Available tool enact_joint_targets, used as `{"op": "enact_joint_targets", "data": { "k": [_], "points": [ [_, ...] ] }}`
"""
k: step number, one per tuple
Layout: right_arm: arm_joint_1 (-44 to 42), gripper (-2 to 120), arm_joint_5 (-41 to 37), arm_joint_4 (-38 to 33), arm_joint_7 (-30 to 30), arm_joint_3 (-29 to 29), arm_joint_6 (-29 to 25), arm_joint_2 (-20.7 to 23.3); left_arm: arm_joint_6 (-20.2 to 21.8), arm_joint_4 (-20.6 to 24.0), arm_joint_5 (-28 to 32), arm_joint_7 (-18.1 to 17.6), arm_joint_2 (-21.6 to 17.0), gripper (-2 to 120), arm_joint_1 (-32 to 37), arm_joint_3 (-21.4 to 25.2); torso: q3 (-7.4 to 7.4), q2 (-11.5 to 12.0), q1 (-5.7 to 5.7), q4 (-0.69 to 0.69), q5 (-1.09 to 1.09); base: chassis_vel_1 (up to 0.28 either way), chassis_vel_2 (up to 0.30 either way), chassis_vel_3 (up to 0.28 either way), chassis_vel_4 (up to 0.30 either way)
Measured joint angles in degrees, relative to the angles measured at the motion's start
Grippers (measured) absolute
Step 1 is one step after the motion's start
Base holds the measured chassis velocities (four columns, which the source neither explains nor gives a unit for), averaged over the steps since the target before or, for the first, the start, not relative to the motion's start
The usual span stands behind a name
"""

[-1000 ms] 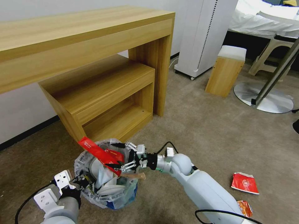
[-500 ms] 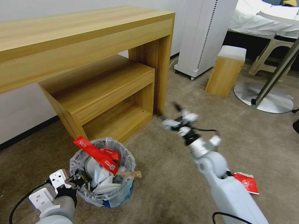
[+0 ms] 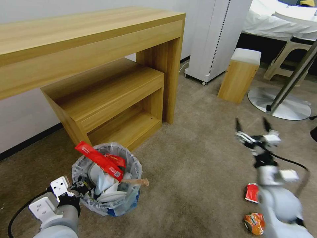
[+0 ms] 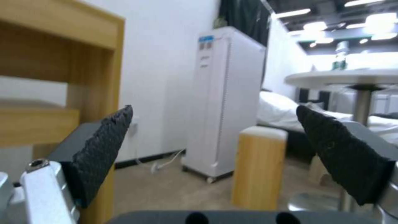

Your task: Pick up the trash bin and place the garbage on the floor into it.

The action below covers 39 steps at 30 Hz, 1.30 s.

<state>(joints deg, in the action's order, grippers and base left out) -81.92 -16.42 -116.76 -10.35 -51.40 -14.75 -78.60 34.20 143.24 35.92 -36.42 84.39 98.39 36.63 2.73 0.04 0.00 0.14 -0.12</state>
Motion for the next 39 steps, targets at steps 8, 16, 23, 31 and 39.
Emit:
{"op": "enact_joint_targets", "data": {
  "k": [8, 16, 23, 31, 39],
  "points": [
    [-1.35, 100, -0.92, -2.33, 1.31, -3.41, -1.84, -0.14, -1.23, 0.00, -2.53, 1.99, 0.92, 1, 0.83, -0.66, 0.00, 0.00, 0.00, -0.01, 0.00, 0.000, 0.000, 0.000, 0.000],
    [-0.25, 100, -2.17, -1.11, 1.74, -2.55, -2.17, -0.46, -1.84, 0.00, -3.41, 2.75, 1.56, 1, 1.68, -1.22, 0.01, 0.00, 0.00, -0.02, 0.01, 0.000, 0.000, 0.000, 0.000],
    [0.32, 100, -2.53, 0.14, 1.75, -1.95, -2.17, -0.30, -2.02, 0.00, -3.65, 2.82, 1.98, 1, 1.67, -1.52, 0.01, 0.00, 0.00, -0.02, 0.01, 0.000, 0.000, 0.000, 0.000],
    [0.44, 100, -2.49, 1.21, 1.40, -1.46, -2.67, -0.10, -2.05, 0.00, -3.78, 2.85, 2.29, 1, 1.16, -1.85, 0.01, 0.00, 0.00, -0.02, 0.01, -0.061, -0.071, -0.067, -0.068],
    [-0.13, 100, -1.70, 1.44, 0.90, -0.75, -3.07, -0.28, -2.10, 0.00, -3.71, 2.90, 2.15, 1, 1.18, -1.85, 0.01, 0.00, 0.00, -0.02, 0.00, -0.093, -0.101, -0.089, -0.090]
  ]
}}
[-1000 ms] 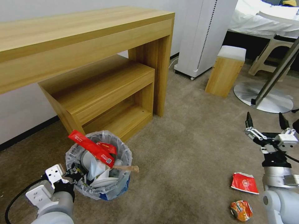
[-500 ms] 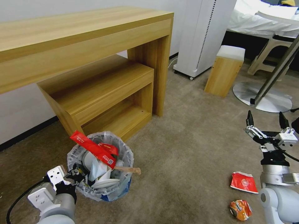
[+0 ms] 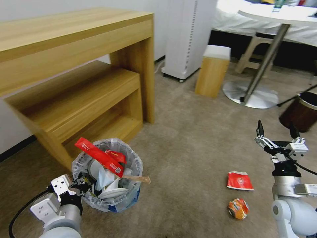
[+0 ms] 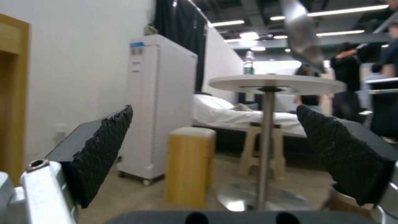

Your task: Pick up the trash bin and place the garbage on the floor into it.

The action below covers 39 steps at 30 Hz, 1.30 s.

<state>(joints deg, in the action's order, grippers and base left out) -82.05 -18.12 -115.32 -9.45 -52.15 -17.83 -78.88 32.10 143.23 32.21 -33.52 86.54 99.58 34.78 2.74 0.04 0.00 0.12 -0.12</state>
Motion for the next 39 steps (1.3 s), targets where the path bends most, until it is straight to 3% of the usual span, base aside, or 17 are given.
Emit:
{"op": "enact_joint_targets", "data": {
  "k": [12, 21, 24, 28, 30, 35, 37, 38, 39],
  "points": [
    [-0.90, 100, 2.11, -0.12, 0.22, 1.56, -0.47, -0.42, -0.13, 0.00, 0.43, 0.09, -0.31, 1, 0.64, 0.12, 0.00, 0.00, 0.00, 0.01, 0.00, -0.124, -0.126, -0.130, -0.130],
    [-2.15, 100, 4.62, -0.63, 2.65, 5.10, 3.96, 1.53, -0.68, 0.00, 0.99, -0.30, -0.58, 1, 0.79, 0.39, 0.00, 0.00, 0.00, 0.00, 0.00, -0.052, -0.051, -0.037, -0.058],
    [-3.08, 100, 4.76, -0.02, 2.08, 8.21, 8.74, 3.71, -0.68, 0.00, 0.98, -0.35, -0.68, 1, 1.09, 0.38, 0.00, 0.00, 0.00, 0.00, 0.00, 0.000, 0.000, 0.000, 0.000],
    [-3.17, 100, 4.77, 0.09, 2.07, 8.69, 9.43, 4.01, -0.68, 0.00, 0.98, -0.35, -0.69, 1, 1.12, 0.38, 0.00, 0.00, 0.00, 0.00, -0.01, 0.000, 0.000, 0.000, 0.000],
    [-3.53, 100, 5.31, 0.66, 2.23, 11.80, 14.58, 6.06, -0.68, 0.00, 0.95, -0.35, -0.80, 1, 1.37, 0.38, 0.00, 0.00, 0.00, 0.00, 0.00, 0.000, 0.000, 0.000, 0.000],
    [-3.71, 100, 6.17, 1.07, 2.99, 15.00, 20.91, 8.56, -0.68, 0.00, 0.93, -0.35, -0.93, 1, 1.59, 0.46, 0.00, 0.00, 0.00, 0.00, 0.00, 0.000, 0.000, 0.000, 0.000],
    [-3.00, 100, 6.77, 3.01, 3.16, 20.57, 30.31, 14.40, -0.64, 0.00, 0.94, -0.36, -1.24, 1, 1.89, 0.80, 0.00, 0.00, 0.00, 0.00, 0.00, 0.000, 0.000, 0.000, 0.000],
    [-3.00, 100, 6.77, 3.01, 3.16, 20.57, 30.31, 14.40, -0.64, 0.00, 0.94, -0.36, -1.24, 1, 1.89, 0.80, 0.00, 0.00, 0.00, 0.00, 0.00, 0.000, 0.000, 0.000, 0.000],
    [-2.36, 100, 6.60, 3.89, 3.00, 22.41, 33.77, 16.38, -0.62, 0.00, 0.95, -0.37, -1.37, 1, 1.97, 0.97, 0.00, 0.00, 0.00, -0.01, 0.00, 0.000, 0.000, 0.000, 0.000]
  ]
}}
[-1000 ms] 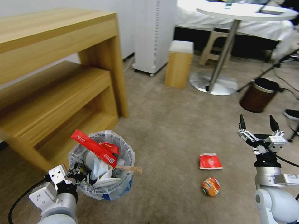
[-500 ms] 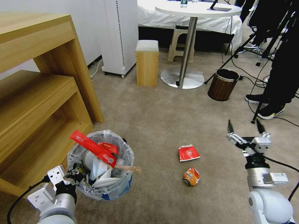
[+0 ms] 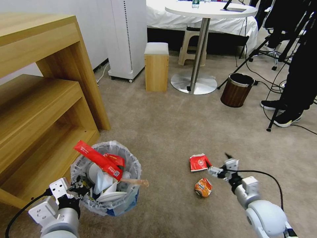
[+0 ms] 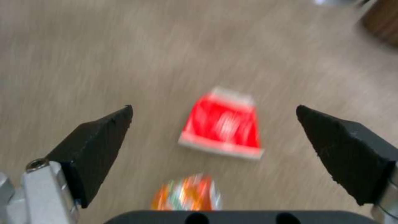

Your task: Pick up the trash bin and place the garbage on the floor into it.

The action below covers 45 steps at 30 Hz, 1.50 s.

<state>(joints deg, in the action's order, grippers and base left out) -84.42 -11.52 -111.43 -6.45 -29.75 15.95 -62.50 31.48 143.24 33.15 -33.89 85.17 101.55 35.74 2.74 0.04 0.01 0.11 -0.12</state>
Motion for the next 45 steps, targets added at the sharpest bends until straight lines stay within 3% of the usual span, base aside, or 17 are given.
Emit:
{"op": "enact_joint_targets", "data": {
  "k": [2, 6, 11, 19, 28, 31, 39, 45],
  "points": [
    [1.63, 100, 1.36, 2.64, -4.26, 2.78, 8.06, 3.37, 0.03, 0.00, 0.08, -0.01, -0.25, 1, 0.21, 0.23, 0.00, 0.00, 0.00, 0.01, 0.01, 0.000, 0.000, 0.000, 0.000],
    [3.07, 100, 5.28, 5.23, -8.37, 4.60, 12.70, 5.07, 0.12, 0.00, 0.17, -0.02, -0.41, 1, 0.16, 0.36, 0.00, 0.00, 0.00, 0.00, 0.01, 0.000, 0.000, 0.000, 0.000],
    [3.55, 100, 9.24, 7.28, -11.34, 5.01, 13.79, 5.35, 0.20, 0.00, 0.29, -0.08, -0.43, 1, -0.31, 0.33, 0.00, 0.00, 0.00, 0.01, 0.01, 0.000, 0.000, 0.000, 0.000],
    [4.53, 100, 14.37, 9.66, -18.58, 4.71, 12.47, 6.13, 0.35, 0.00, -0.66, -0.15, 0.35, 1, -0.63, -0.66, 0.00, 0.00, 0.00, 0.01, 0.00, 0.000, 0.000, 0.000, 0.000],
    [7.53, 100, 16.61, 13.74, -20.35, 6.05, 11.38, 5.00, 0.25, 0.00, -1.01, -0.15, 0.53, 1, 0.35, -0.25, 0.00, 0.00, 0.00, 0.01, 0.00, 0.000, 0.000, 0.000, 0.000],
    [9.38, 100, 17.38, 16.33, -20.12, 7.07, 10.26, 3.70, 0.15, 0.00, -1.16, -0.15, 0.60, 1, 0.64, -0.24, 0.00, 0.00, 0.00, 0.01, -0.01, 0.000, 0.000, 0.000, 0.000],
    [14.82, 100, 19.74, 26.74, -23.58, 7.76, 5.80, -4.71, -0.22, 0.00, -2.02, -0.11, 0.99, 1, 0.74, -0.60, 0.00, 0.00, 0.00, 0.00, 0.00, 0.000, 0.000, 0.000, 0.000],
    [15.36, 100, 19.90, 28.41, -24.68, 8.78, 5.53, -6.21, -0.25, 0.00, -2.28, -0.06, 1.15, 1, 0.74, -0.71, 0.00, 0.00, 0.00, 0.00, 0.00, 0.000, 0.000, 0.000, 0.000]
  ]
}}
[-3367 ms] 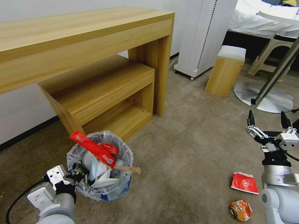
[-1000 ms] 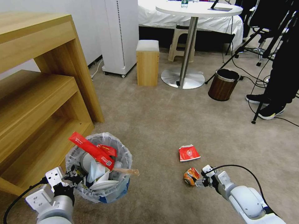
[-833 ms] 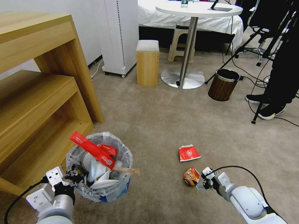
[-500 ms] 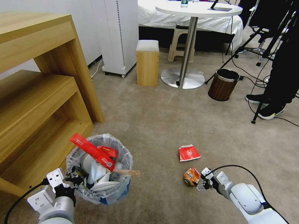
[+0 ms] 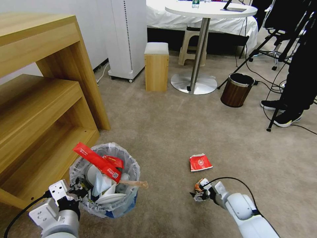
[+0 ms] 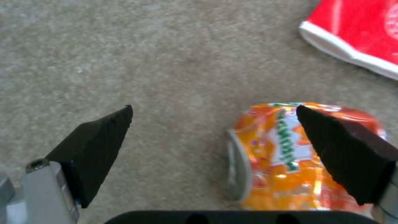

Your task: Pick up the trash bin and place the garbage on the floor into it.

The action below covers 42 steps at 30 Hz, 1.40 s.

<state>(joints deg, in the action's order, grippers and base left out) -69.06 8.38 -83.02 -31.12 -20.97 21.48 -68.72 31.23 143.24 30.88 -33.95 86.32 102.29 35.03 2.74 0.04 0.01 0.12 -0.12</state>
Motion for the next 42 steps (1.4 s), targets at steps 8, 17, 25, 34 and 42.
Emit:
{"op": "enact_joint_targets", "data": {
  "k": [8, 17, 25, 34, 42],
  "points": [
    [-1.78, 100, 0.41, -1.14, -1.45, 0.46, 0.82, 2.41, -0.05, 0.00, 0.02, 0.02, 0.02, 1, -0.22, 0.11, 0.00, 0.00, 0.00, 0.01, -0.01, 0.000, 0.000, 0.000, 0.000],
    [-1.36, 82, 2.08, 1.05, -1.89, -0.27, 0.33, 2.01, -0.17, 0.00, -0.03, 0.07, 0.14, 1, -0.22, -0.08, 0.00, 0.00, 0.00, 0.01, 0.00, 0.000, 0.000, 0.000, 0.000],
    [-0.55, 52, 1.91, 1.84, -1.76, -0.49, 0.12, 1.41, -0.27, 0.00, -0.05, 0.09, -0.07, 1, -0.05, 0.29, -0.01, 0.00, 0.00, 0.01, -0.02, 0.000, 0.000, 0.000, 0.000],
    [-0.72, 22, 1.83, 1.72, -2.14, -0.80, -0.41, 2.35, -0.32, 0.00, -0.03, 0.18, -0.07, 1, -0.31, 0.22, -0.01, 0.00, 0.00, 0.01, 0.00, 0.000, 0.000, 0.000, 0.000],
    [-1.51, 9, -1.72, 0.76, -0.69, -0.65, -1.99, 2.85, -0.36, 0.00, 0.00, 0.21, -0.28, 1, -0.44, 0.39, 0.00, 0.00, 0.00, 0.00, 0.06, 0.000, 0.000, 0.000, 0.000]
  ]
}}
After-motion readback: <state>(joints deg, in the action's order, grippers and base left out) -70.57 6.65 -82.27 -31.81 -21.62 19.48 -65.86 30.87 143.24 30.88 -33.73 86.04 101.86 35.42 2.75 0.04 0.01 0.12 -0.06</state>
